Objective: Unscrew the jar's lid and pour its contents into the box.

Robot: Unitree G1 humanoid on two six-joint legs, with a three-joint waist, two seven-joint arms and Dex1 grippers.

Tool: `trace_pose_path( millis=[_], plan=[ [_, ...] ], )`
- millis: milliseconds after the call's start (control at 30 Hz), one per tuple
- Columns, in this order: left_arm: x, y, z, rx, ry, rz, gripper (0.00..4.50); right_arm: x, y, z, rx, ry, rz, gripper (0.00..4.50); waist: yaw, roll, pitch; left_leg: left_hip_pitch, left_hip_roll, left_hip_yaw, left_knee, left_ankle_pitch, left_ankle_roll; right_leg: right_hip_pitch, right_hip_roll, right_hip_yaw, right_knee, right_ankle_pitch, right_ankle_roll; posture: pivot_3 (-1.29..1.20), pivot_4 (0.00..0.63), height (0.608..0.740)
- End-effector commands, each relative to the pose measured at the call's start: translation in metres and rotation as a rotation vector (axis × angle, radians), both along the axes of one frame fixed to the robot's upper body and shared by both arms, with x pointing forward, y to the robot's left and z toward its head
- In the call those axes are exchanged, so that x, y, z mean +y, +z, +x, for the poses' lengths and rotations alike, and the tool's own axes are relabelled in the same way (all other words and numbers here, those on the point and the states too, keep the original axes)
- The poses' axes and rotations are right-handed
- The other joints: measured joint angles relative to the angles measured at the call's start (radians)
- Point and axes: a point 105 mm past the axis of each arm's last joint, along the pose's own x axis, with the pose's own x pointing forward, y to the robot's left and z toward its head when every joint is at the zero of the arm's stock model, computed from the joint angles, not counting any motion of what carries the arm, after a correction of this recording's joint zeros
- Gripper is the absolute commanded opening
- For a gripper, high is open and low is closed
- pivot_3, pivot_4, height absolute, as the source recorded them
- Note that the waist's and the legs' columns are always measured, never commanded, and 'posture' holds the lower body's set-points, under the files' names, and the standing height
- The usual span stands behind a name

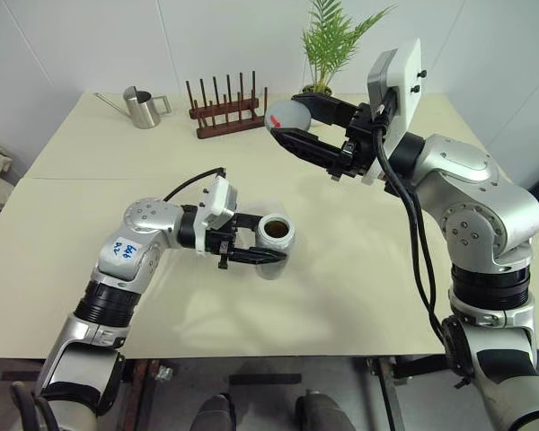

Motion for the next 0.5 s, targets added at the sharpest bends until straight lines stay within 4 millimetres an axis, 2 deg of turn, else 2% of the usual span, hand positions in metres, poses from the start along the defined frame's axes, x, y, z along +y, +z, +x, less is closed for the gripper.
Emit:
trace_pose_path(
  millis=[33, 167, 300, 433, 500],
  plan=[
    [0.007, 0.036, -0.001, -0.069, 0.029, -0.098, 2.04, -0.029, 0.008, 0.009, -0.045, -0.166, 0.031, 2.65, 0.002, 0.0, 0.0, 0.0, 0.0, 0.0, 0.0, 0.0, 0.0, 0.0, 0.0, 0.0, 0.0, 0.0, 0.0, 0.0, 0.15, 0.74],
    [0.025, 0.053, 0.002, -0.078, 0.091, -0.143, 2.04, -0.083, -0.019, 0.04, 0.032, -0.488, -0.015, 2.65, 0.005, 0.0, 0.0, -0.001, -0.001, 0.0, 0.0, 0.0, 0.0, 0.0, -0.001, 0.0, -0.001, 0.0, 0.0, 0.0, 0.15, 0.74],
    [0.043, 0.057, 0.012, -0.08, 0.187, -0.152, 2.04, -0.118, -0.049, 0.05, 0.129, -0.67, -0.035, 2.65, 0.003, 0.0, 0.0, 0.0, -0.001, 0.0, -0.001, 0.0, 0.0, 0.0, 0.0, 0.0, -0.001, 0.0, 0.0, 0.0, 0.15, 0.74],
    [0.063, 0.056, 0.028, -0.109, 0.311, -0.15, 2.04, -0.148, -0.111, 0.051, 0.302, -0.827, -0.085, 2.65, 0.001, 0.0, 0.0, 0.0, 0.0, 0.001, -0.001, 0.0, 0.0, 0.0, 0.0, 0.001, -0.001, 0.0, 0.0, 0.0, 0.15, 0.74],
    [0.067, 0.058, 0.034, -0.121, 0.355, -0.164, 2.04, -0.152, -0.135, 0.048, 0.366, -0.855, -0.093, 2.65, 0.001, 0.0, 0.0, 0.0, 0.0, 0.001, -0.002, 0.0, 0.0, 0.0, 0.0, 0.001, -0.001, 0.0, 0.0, 0.0, 0.15, 0.74]
  ],
)
